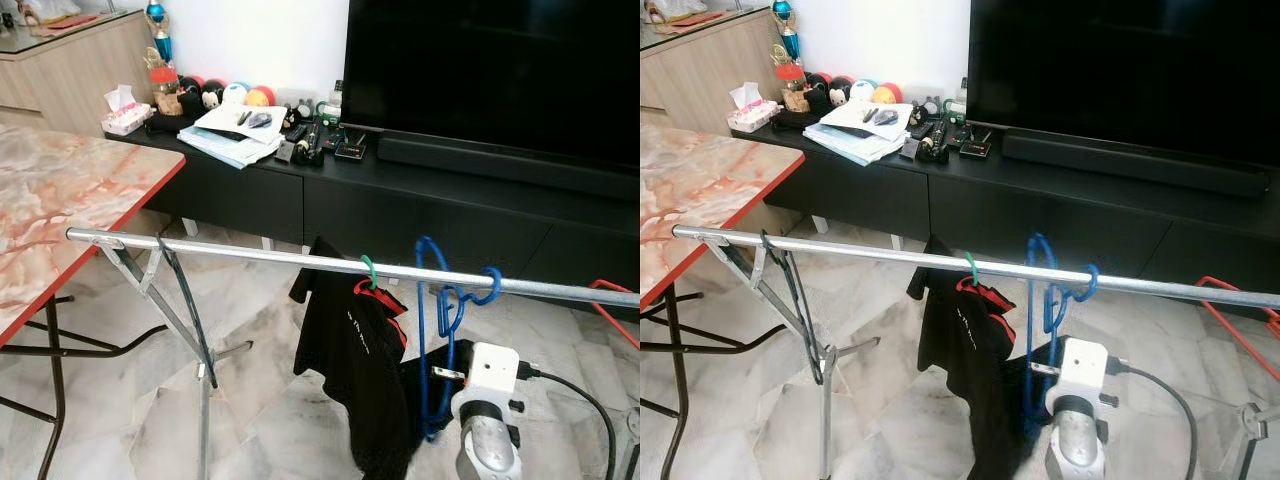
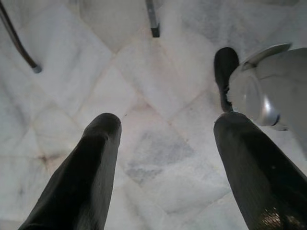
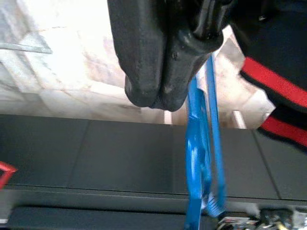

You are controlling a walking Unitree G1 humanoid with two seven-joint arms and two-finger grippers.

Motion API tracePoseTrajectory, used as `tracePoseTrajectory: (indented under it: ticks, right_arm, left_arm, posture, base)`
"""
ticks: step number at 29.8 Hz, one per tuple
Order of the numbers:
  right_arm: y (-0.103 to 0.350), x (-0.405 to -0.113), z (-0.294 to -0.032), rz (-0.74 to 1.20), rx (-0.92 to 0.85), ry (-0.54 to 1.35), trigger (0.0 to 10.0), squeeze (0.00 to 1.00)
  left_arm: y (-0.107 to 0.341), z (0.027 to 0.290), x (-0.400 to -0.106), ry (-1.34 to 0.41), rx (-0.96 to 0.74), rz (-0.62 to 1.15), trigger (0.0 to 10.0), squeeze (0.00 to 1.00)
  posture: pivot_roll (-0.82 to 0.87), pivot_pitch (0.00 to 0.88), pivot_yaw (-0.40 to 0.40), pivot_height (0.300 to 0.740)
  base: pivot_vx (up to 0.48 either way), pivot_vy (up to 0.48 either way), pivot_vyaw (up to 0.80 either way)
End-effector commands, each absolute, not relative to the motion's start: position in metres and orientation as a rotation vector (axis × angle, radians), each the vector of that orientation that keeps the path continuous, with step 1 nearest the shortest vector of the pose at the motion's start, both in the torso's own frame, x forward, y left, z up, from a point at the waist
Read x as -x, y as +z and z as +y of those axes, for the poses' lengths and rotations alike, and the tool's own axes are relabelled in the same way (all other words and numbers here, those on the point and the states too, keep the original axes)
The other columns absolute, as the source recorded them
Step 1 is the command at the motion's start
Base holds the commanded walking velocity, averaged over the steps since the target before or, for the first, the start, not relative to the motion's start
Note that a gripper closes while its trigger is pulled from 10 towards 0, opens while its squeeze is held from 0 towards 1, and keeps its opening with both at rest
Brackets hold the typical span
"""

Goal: Hang hanger

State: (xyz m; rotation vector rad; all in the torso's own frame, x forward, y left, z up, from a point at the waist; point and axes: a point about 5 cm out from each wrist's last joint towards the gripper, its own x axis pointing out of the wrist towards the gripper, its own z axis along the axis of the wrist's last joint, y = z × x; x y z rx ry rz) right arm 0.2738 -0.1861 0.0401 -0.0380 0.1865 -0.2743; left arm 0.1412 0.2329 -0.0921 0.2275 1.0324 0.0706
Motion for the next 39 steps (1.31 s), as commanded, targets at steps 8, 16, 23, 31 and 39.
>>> tracePoseTrajectory:
  ticks: [8, 16, 23, 31, 39]
  right_arm:
    - [0.043, -0.275, -0.191, 0.18, 0.015, -0.333, 10.0, 0.0]
    - [0.042, -0.275, -0.196, 0.187, 0.011, -0.377, 10.0, 0.0]
    - [0.041, -0.274, -0.199, 0.19, 0.006, -0.399, 10.0, 0.0]
    - [0.042, -0.274, -0.199, 0.188, 0.004, -0.404, 10.0, 0.0]
    - [0.043, -0.276, -0.198, 0.18, 0.004, -0.399, 10.0, 0.0]
  left_arm:
    - [-0.094, 0.233, -0.136, 0.056, -0.232, 1.055, 10.0, 0.0]
    - [-0.094, 0.233, -0.137, 0.052, -0.23, 1.053, 10.0, 0.0]
    - [-0.094, 0.234, -0.137, 0.051, -0.23, 1.053, 10.0, 0.0]
    - [-0.094, 0.233, -0.137, 0.048, -0.226, 1.05, 10.0, 0.0]
    - [-0.094, 0.233, -0.137, 0.048, -0.221, 1.05, 10.0, 0.0]
  posture:
    - [0.05, 0.066, -0.018, 0.74]
    - [0.05, 0.066, -0.018, 0.74]
    - [0.05, 0.068, -0.016, 0.74]
    - [0.05, 0.069, -0.016, 0.74]
    - [0.05, 0.069, -0.016, 0.74]
  base:
    - [0.0, 0.0, 0.0]
    - [0.0, 0.0, 0.0]
    - [0.0, 0.0, 0.0]
    - [-0.205, 0.0, 0.0]
    - [-0.337, 0.0, 0.0]
